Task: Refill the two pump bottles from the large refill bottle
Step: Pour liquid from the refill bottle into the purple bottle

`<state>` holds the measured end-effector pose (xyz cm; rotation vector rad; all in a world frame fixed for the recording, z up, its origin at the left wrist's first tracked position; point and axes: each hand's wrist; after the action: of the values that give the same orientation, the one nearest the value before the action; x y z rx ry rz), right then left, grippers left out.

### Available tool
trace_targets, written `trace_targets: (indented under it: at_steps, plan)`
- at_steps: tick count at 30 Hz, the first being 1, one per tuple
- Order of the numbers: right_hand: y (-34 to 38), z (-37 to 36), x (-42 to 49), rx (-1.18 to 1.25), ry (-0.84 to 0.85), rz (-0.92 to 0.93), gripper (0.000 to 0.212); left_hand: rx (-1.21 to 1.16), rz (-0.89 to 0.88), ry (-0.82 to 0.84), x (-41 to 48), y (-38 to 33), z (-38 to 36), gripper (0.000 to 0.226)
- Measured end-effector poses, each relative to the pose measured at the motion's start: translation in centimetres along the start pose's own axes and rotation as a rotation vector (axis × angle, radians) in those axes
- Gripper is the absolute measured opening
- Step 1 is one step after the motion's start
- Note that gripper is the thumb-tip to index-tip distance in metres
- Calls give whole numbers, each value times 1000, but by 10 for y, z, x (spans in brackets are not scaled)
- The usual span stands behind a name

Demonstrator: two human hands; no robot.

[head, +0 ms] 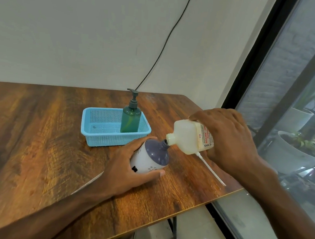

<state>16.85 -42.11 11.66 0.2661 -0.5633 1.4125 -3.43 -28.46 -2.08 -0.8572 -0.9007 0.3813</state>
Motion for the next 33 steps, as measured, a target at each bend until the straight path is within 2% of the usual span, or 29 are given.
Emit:
trace_targets:
  at_steps: [8,23,33]
  plan:
    - [-1,0,0,-12,-26,16,73,6,12,10,-1,1,0,80]
    - [1,2,5,-66,34,-3,79,-10,16,8,-1,-3,-1,80]
    - [6,6,10,-139,10,36,76,-32,8,-7,-1,-2,-1,76]
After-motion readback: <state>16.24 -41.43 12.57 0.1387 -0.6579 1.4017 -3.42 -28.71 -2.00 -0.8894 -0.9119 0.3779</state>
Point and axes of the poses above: each hand's wrist, its own x-axis towards the middle knuckle, its own z-axis out of the back of the hand, y = z × x, and after that the axes turned 1 degree about -y, right-handed
